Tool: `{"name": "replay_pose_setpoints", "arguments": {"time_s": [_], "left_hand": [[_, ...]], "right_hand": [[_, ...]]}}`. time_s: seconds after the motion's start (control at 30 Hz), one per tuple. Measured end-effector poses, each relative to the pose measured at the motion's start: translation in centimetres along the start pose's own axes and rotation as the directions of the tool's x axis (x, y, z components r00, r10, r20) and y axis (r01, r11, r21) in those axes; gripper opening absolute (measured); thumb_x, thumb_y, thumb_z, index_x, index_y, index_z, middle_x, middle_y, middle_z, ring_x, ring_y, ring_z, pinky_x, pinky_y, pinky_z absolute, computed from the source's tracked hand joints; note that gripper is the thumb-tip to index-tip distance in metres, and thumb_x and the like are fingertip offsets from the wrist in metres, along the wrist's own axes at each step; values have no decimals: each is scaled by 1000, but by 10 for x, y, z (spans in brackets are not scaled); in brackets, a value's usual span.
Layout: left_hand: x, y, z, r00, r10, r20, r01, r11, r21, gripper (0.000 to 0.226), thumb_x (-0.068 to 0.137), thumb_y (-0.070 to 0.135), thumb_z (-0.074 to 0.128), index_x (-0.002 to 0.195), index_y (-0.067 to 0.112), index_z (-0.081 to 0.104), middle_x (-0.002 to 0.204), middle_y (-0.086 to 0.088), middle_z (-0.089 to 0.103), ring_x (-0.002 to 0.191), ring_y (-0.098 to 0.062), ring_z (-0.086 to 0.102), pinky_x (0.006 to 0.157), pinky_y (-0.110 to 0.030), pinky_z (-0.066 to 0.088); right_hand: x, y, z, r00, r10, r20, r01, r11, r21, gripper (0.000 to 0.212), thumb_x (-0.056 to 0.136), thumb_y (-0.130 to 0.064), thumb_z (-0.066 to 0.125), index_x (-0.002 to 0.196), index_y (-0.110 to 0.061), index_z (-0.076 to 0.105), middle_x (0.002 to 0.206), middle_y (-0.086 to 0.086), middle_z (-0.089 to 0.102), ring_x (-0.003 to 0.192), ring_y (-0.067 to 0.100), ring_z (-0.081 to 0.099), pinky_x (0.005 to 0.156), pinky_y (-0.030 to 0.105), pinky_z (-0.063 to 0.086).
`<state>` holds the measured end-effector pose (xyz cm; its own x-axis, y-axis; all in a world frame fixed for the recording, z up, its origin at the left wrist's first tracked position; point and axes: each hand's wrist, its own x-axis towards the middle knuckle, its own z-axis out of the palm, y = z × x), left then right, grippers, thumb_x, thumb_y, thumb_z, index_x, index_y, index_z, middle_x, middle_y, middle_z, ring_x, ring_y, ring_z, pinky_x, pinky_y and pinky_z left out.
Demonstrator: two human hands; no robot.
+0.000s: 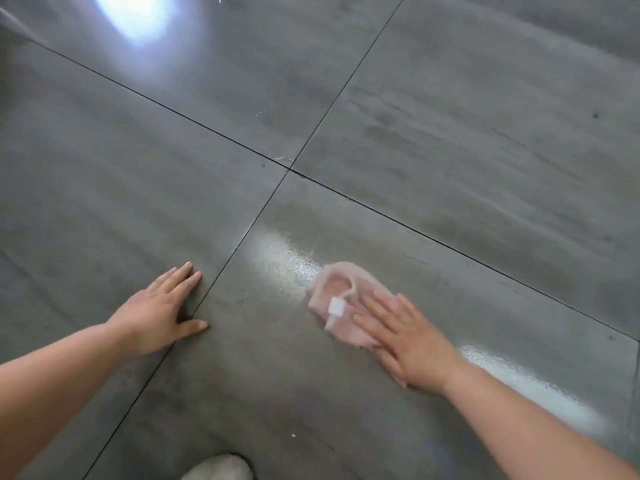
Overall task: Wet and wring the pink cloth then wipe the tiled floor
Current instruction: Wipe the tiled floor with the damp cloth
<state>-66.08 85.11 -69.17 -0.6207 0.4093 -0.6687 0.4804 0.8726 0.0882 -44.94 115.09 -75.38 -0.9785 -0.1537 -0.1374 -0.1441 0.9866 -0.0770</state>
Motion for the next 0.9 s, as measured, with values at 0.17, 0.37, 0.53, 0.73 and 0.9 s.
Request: {"name": "replay_pose_setpoints", "arguments": {"time_s": [0.17,0.37,0.53,0.73,0.9], "left_hand": [[2,-6,6,999,14,-45,-12,999,52,84,86,51,47,144,21,-6,155,3,-13,145,-12,-6,119,-28,9],[2,-9,9,998,32,-48,-31,999,20,86,87,50,44,142,20,-15,145,10,-27,138,-5,-18,118,-30,1],[7,-16,13,995,39,-94,-39,999,-3,97,85,50,47,133,4,-23,133,7,-33,126,0,-24,117,-27,-2],[16,-42,23,975,160,-153,-146,984,99,113,27,61,84,125,19,49,119,-3,66,124,-10,29,87,-24,27],[17,-45,23,960,221,-172,-201,972,125,125,30,66,76,138,20,33,125,8,59,141,0,-13,111,-13,-6]], "right_hand": [[26,53,-40,481,861,167,-853,415,316,55,94,-21,35,146,-11,20,156,12,11,143,31,5,114,41,13],[83,-53,-14,887,454,-81,-447,890,86,72,55,-27,63,123,-13,44,122,15,62,124,36,32,94,50,44],[116,-49,-21,990,-138,-23,139,990,27,50,69,-35,40,119,-30,40,125,-5,63,122,19,37,103,40,22],[112,45,-47,779,626,25,-619,763,186,56,83,-23,38,138,-18,36,148,11,36,137,29,30,106,51,31],[122,14,-47,629,771,101,-771,600,214,62,85,-18,33,146,-15,21,156,8,13,143,27,7,113,41,13]]}}
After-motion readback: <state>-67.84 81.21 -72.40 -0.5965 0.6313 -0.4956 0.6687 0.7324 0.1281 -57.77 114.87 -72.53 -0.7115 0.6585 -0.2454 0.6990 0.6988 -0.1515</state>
